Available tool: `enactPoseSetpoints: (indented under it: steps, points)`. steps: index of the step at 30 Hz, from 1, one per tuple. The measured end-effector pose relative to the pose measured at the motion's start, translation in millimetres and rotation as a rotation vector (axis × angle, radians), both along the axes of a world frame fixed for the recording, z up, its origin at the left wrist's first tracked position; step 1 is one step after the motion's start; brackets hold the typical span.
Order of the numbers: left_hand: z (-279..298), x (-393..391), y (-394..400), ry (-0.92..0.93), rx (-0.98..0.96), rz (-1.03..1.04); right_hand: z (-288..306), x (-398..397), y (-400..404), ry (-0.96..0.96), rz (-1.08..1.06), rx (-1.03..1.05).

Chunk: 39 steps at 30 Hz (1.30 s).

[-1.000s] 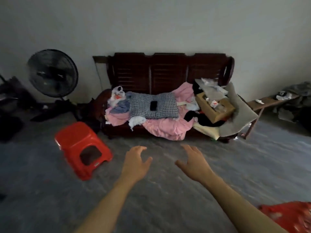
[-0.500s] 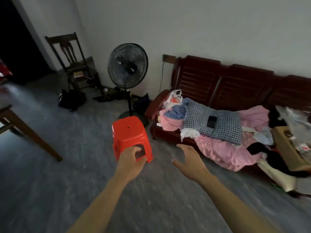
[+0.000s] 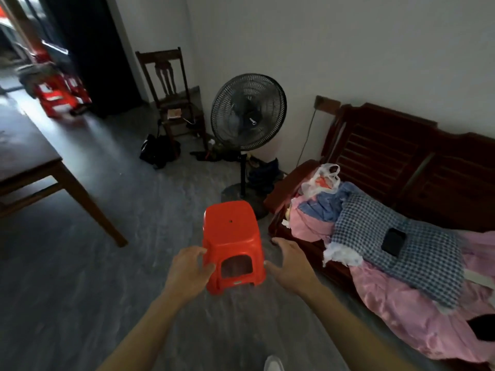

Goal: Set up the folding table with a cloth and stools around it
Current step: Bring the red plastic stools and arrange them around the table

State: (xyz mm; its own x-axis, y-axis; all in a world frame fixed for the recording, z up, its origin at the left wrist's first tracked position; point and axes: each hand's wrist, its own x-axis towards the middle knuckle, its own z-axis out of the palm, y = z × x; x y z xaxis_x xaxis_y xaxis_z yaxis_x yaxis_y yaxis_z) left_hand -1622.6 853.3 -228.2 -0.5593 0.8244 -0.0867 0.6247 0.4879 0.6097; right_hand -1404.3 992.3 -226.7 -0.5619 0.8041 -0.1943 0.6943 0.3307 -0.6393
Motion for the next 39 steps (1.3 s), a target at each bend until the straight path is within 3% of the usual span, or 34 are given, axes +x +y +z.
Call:
enactPoseSetpoints:
  steps: [8,20,30,39]
  points:
    - [-0.4,-29.3,65.3,-0.059,-0.053,0.175,-16.9,-47.3,111.5,0.012,0.128,-0.036]
    - [-73.2,-113.5,169.7,-0.208,-0.121,0.194,-75.3,-143.1,205.0,-0.177,0.207,-0.057]
    - [-158.9,-191.3,240.5,-0.259,-0.222,0.144,-137.6,-226.7,259.7,-0.220,0.162,-0.127]
    - [-291.5,-220.6,295.8,-0.327,-0.211,0.288,-268.8,-258.2,327.2,-0.294,0.133,-0.149]
